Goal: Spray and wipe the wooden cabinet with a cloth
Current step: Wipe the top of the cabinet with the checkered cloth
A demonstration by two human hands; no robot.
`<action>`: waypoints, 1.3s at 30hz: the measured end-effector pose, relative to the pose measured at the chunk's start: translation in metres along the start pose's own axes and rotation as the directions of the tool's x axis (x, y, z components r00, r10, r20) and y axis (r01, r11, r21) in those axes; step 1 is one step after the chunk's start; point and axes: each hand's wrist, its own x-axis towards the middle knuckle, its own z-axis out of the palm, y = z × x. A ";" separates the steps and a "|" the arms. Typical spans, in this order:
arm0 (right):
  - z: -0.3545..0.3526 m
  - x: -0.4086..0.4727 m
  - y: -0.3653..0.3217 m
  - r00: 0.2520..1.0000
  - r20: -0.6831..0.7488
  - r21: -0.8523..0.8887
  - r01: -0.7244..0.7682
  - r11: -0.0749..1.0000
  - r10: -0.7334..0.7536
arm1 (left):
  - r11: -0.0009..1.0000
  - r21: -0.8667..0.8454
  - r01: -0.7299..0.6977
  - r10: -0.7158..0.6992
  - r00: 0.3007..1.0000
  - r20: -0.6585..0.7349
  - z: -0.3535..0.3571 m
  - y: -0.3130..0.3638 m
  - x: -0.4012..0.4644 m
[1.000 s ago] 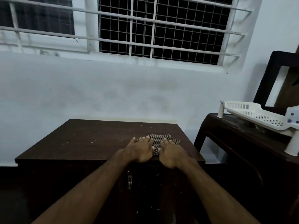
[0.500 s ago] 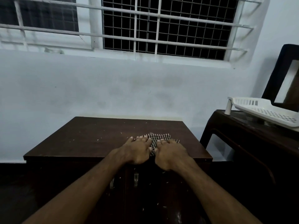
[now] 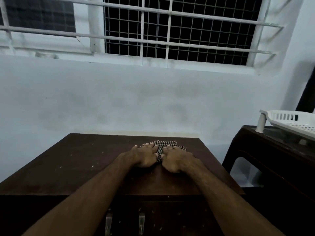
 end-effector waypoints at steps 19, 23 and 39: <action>0.000 0.052 0.030 0.998 -0.045 -0.023 0.051 0.998 -0.052 | 0.993 0.109 0.045 -0.050 0.998 0.042 -0.012 0.006 0.044; -0.004 0.051 0.047 0.996 -0.016 0.039 0.090 0.995 -0.090 | 0.995 0.087 0.050 -0.055 0.997 0.046 -0.013 0.015 0.050; -0.005 0.096 0.143 0.994 -0.065 0.104 -0.082 0.991 0.090 | 0.997 0.075 0.037 -0.037 0.999 0.007 -0.012 0.086 0.129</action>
